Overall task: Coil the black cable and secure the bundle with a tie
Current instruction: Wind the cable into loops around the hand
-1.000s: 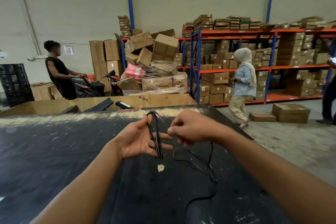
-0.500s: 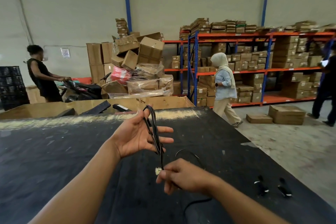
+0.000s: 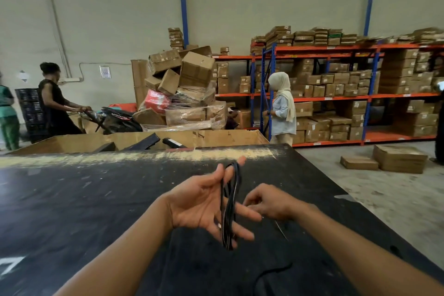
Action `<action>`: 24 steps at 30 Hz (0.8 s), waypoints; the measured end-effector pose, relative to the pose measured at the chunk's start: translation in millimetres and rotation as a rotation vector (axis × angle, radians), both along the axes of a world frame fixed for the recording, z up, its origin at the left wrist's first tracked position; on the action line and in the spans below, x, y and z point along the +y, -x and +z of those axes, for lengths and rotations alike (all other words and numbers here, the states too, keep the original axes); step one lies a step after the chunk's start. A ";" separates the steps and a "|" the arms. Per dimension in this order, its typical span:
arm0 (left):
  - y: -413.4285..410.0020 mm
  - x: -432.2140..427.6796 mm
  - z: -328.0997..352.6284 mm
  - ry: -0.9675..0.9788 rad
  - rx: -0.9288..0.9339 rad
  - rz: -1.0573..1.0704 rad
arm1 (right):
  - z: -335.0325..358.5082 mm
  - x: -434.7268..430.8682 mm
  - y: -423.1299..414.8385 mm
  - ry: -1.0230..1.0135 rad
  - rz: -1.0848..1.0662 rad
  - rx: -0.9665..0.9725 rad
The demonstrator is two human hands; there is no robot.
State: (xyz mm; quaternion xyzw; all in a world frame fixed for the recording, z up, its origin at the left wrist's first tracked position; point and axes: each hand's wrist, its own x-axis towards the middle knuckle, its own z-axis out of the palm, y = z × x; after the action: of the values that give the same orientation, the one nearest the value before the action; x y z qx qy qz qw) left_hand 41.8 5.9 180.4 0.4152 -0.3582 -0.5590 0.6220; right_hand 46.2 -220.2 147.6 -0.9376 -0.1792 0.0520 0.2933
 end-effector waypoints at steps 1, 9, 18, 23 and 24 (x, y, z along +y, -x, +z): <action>2.7 -0.3 -2.7 -0.030 -0.002 -0.025 | 7.9 -4.1 -4.4 0.050 -0.024 -0.033; 6.8 -2.6 -17.0 -0.244 -0.017 -0.040 | 71.9 -10.1 -23.5 0.232 -0.121 -0.227; -15.5 2.0 -32.9 -0.337 -0.039 0.111 | 102.9 14.6 -12.7 0.413 -0.138 -0.469; -30.4 15.2 -34.7 -0.306 0.035 0.356 | 107.7 36.1 9.8 0.228 -0.117 -0.407; -32.6 18.7 -32.5 -0.282 0.047 0.402 | 106.4 40.4 15.7 0.181 -0.109 -0.391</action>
State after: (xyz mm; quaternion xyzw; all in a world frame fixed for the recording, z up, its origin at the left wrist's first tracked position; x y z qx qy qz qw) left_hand 74.4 24.6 147.9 0.5477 -0.1720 -0.4782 0.6647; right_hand 30.5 -179.8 254.0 -0.9607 -0.1765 -0.1307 0.1699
